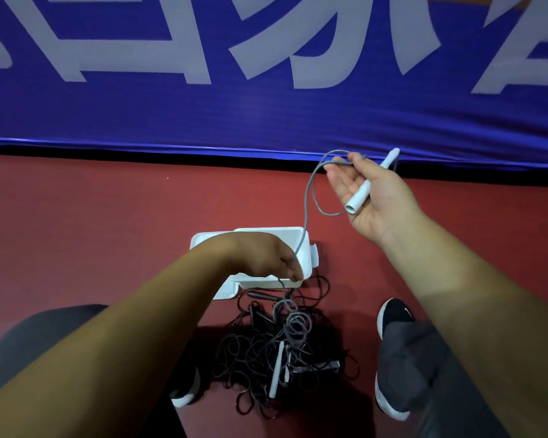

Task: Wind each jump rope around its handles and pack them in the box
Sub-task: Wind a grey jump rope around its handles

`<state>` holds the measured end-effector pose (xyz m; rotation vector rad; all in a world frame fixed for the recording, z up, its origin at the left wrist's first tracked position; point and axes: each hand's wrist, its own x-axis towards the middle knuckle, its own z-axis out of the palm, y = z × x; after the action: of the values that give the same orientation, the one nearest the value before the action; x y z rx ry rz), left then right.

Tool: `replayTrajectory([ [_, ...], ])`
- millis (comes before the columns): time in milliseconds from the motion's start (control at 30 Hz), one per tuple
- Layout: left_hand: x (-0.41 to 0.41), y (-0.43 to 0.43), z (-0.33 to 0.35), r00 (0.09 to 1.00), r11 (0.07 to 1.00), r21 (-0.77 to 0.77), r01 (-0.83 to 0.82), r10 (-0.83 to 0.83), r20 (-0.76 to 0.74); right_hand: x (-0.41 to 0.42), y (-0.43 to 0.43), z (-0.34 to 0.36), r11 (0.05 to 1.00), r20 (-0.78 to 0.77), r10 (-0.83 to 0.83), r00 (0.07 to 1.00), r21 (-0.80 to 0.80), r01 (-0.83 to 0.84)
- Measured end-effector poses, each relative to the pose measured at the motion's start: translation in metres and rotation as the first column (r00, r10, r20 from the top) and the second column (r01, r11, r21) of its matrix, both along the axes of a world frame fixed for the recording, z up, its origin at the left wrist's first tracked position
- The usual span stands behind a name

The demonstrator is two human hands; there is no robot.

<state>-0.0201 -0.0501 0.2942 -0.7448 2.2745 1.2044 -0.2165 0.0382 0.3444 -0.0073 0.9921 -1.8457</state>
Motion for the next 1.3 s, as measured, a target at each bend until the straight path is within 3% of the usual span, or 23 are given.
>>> replayTrajectory([
  [67, 0.003, -0.003, 0.002, 1.0, 1.0, -0.006, 0.002, -0.002, 0.024, -0.004, 0.001, -0.002, 1.0, 0.016, -0.031, 0.999, -0.006, 0.031],
  [233, 0.001, -0.005, 0.017, 0.967, 0.921, 0.301, -0.247, 0.254, 0.015, -0.007, -0.003, -0.012, 0.996, -0.026, -0.002, 1.0, 0.088, 0.004],
  [333, 0.001, -0.009, 0.03, 0.898, 0.794, 0.468, -0.389, 0.44, -0.002, -0.003, -0.005, -0.028, 0.906, -0.23, 0.276, 0.933, 0.387, -0.173],
  [400, 0.001, -0.014, 0.04, 0.825, 0.677, 0.576, -0.458, 0.565, -0.008, 0.004, -0.001, -0.035, 0.75, -0.301, 0.552, 0.778, 0.586, -0.306],
  [500, 0.001, -0.022, 0.051, 0.612, 0.396, 0.742, -0.541, 0.79, 0.025, 0.014, 0.005, -0.037, 0.589, -0.303, 0.757, 0.579, 0.701, -0.403],
  [567, 0.002, -0.03, 0.057, 0.415, 0.153, 0.841, -0.519, 0.905, 0.091, 0.019, 0.007, -0.037, 0.518, -0.31, 0.828, 0.467, 0.741, -0.427],
  [633, 0.006, -0.038, 0.061, 0.26, 0.008, 0.888, -0.459, 0.957, 0.125, 0.023, 0.009, -0.039, 0.425, -0.285, 0.898, 0.335, 0.757, -0.497],
  [700, 0.01, -0.047, 0.062, 0.14, -0.068, 0.91, -0.409, 0.981, 0.136, 0.026, 0.011, -0.041, 0.344, -0.266, 0.939, 0.217, 0.738, -0.581],
  [800, 0.018, -0.063, 0.055, -0.015, -0.177, 0.935, -0.307, 0.983, 0.181, 0.031, 0.013, -0.038, 0.314, -0.279, 0.947, 0.163, 0.679, -0.664],
  [900, 0.025, -0.081, 0.044, -0.167, -0.219, 0.938, -0.269, 0.97, 0.179, 0.035, 0.013, -0.036, 0.347, -0.325, 0.93, 0.169, 0.637, -0.688],
  [967, 0.029, -0.091, 0.039, -0.242, -0.196, 0.929, -0.313, 0.963, 0.122, 0.036, 0.012, -0.035, 0.403, -0.357, 0.908, 0.221, 0.597, -0.693],
  [1033, 0.029, -0.094, 0.034, -0.221, -0.119, 0.877, -0.465, 0.975, 0.015, 0.037, 0.011, -0.031, 0.44, -0.379, 0.889, 0.257, 0.551, -0.709],
  [1100, 0.027, -0.088, 0.032, -0.124, -0.027, 0.777, -0.629, 0.99, -0.066, 0.037, 0.011, -0.028, 0.471, -0.395, 0.871, 0.292, 0.505, -0.724],
  [1200, 0.023, -0.074, 0.028, 0.168, 0.199, 0.505, -0.84, 0.98, -0.106, 0.035, 0.009, -0.023, 0.566, -0.418, 0.817, 0.397, 0.454, -0.688],
  [1300, 0.019, -0.054, 0.023, 0.495, 0.486, 0.307, -0.818, 0.867, -0.054, 0.032, 0.007, -0.02, 0.675, -0.4, 0.737, 0.546, 0.378, -0.634],
])
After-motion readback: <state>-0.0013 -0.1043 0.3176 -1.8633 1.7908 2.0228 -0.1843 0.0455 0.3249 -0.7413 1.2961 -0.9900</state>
